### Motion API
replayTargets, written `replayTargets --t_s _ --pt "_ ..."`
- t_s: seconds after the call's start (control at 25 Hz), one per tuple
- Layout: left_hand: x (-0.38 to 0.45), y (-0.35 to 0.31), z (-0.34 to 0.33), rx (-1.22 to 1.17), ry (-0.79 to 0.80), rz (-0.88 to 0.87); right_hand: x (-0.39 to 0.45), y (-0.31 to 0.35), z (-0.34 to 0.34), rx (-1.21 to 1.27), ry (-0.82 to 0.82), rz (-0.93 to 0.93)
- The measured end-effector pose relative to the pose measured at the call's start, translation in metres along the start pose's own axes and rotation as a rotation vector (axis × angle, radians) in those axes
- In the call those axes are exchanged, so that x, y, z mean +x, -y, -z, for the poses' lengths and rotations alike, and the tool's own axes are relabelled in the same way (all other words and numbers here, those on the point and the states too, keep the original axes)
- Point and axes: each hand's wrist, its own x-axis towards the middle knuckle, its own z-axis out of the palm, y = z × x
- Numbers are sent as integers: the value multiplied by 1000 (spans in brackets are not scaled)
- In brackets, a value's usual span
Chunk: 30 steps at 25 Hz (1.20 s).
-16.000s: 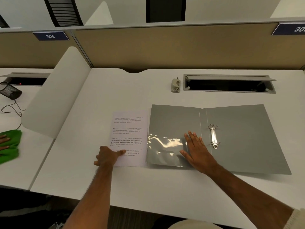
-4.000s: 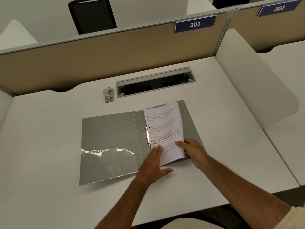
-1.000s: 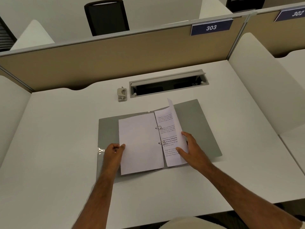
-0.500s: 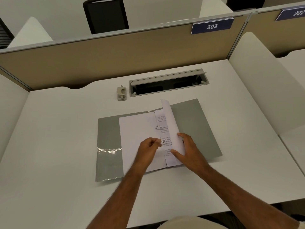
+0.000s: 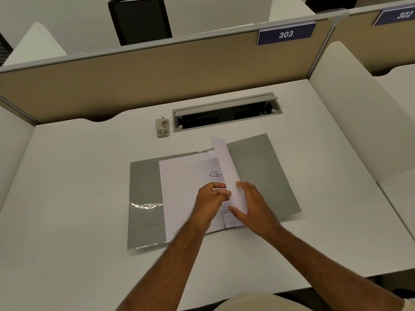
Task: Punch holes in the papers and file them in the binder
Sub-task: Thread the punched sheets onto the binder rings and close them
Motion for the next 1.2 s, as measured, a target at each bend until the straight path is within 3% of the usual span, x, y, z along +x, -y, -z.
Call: replayTargets --t_s 0.6,0.96,1.2 --pt "4 1 23 -12 -110 5 2 2 8 30 65 20" --pt "4 -2 67 3 -100 -45 -1 -5 15 89 40 -10" --pt "5 13 102 -5 -200 -21 0 -5 15 95 53 -11"
